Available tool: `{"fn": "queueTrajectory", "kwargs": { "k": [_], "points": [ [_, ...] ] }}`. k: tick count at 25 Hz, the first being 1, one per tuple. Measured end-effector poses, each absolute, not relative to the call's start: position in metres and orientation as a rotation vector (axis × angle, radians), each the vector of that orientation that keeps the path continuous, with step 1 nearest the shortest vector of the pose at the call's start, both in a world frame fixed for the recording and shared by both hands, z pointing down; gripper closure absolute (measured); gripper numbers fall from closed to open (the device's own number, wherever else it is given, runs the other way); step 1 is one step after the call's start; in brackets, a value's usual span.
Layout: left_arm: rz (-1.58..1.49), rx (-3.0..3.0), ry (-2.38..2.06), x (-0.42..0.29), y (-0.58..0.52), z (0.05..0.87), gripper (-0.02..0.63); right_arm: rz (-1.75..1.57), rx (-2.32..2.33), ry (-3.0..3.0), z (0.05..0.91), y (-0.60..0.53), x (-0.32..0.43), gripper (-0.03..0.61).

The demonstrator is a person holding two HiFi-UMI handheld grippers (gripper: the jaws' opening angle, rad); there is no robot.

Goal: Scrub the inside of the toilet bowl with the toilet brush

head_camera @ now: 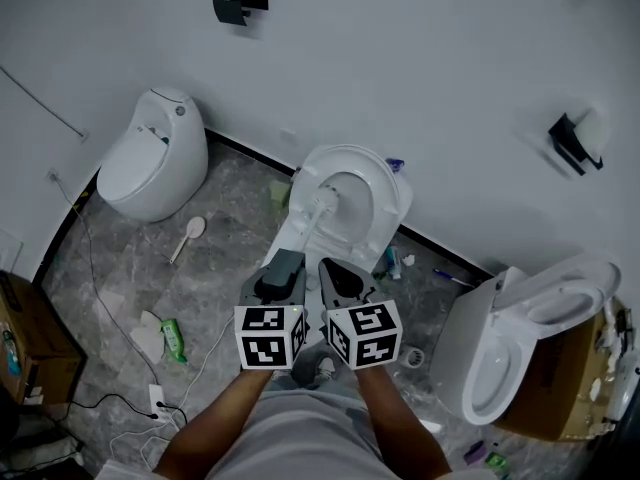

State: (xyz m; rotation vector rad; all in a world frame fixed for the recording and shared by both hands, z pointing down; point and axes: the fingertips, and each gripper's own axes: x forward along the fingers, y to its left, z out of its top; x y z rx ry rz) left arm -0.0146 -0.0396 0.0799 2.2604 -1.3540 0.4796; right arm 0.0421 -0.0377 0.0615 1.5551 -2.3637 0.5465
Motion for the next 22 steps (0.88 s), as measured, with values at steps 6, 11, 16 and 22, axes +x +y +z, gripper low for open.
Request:
{"fn": "queueTrajectory", "kwargs": {
  "k": [6,11,16,22],
  "points": [
    [0.47,2.327,-1.345,-0.008,-0.037,0.063,0.457,0.499,1.573,-2.366,0.05,-0.037,0.041,0.58],
    [0.474,2.346,-1.338,-0.008,-0.036,0.061,0.457,0.491,1.589,-2.359,0.049,-0.038,0.042,0.58],
    [0.481,2.341,-1.33,-0.007,-0.037,0.063,0.457,0.507,1.592,-2.356,0.052,-0.04,0.044,0.58],
    [0.476,2.339,-1.33,-0.009,-0.039,0.063,0.457,0.507,1.584,-2.356,0.053,-0.041,0.041,0.58]
  ]
}}
